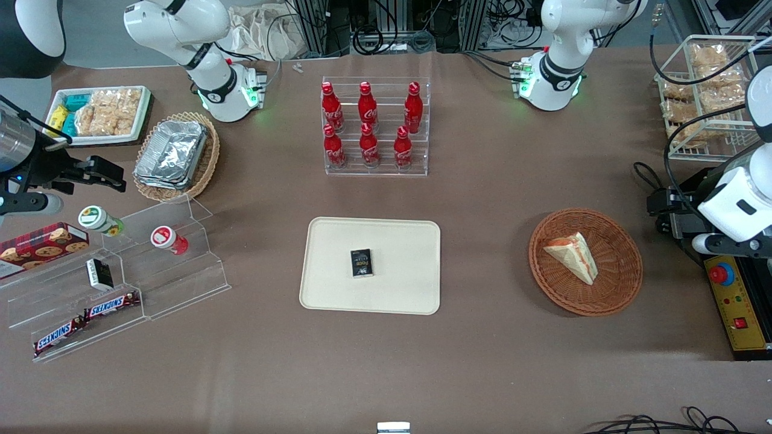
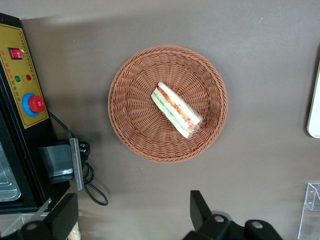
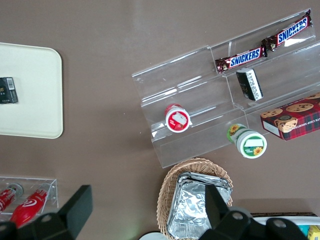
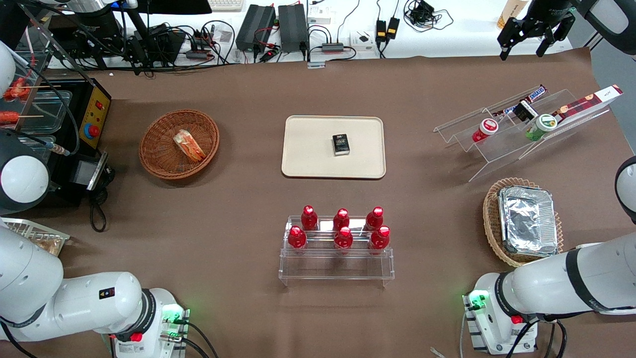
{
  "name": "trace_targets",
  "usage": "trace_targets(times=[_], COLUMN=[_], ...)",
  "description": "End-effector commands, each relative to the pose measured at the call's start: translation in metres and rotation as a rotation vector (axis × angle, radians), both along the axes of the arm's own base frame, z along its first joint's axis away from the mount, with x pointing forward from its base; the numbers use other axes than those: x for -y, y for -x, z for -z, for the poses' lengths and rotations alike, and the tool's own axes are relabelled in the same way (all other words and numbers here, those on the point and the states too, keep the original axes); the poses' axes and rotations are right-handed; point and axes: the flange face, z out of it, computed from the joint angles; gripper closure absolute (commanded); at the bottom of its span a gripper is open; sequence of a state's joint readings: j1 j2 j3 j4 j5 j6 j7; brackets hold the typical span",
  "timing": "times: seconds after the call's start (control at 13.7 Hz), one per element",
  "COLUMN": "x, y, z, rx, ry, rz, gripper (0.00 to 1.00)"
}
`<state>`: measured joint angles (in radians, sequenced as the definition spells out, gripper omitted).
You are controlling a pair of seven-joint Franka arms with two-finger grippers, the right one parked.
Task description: Place sandwich from basket to tray
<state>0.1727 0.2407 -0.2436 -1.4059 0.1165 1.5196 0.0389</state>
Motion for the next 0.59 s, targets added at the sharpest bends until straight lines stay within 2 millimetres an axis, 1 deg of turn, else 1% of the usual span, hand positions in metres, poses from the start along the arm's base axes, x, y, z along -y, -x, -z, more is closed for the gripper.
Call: trace_targets(times=[0.0,0.29,0.37,0.51], x=[-0.0014,-0.0013,0.0012,-0.0009], y=[-0.003,-0.0023,-0.0024,-0.0012], z=[-0.0027,-0.0041,-0.0031,0.0013], rx=[0.016,0.016,0.013,0.002], ry=[0.004,0.007,0.005,0.004], rz=[0.0,0.011,0.008,-0.019], gripper=[0.0,0.0,0.0,0.0])
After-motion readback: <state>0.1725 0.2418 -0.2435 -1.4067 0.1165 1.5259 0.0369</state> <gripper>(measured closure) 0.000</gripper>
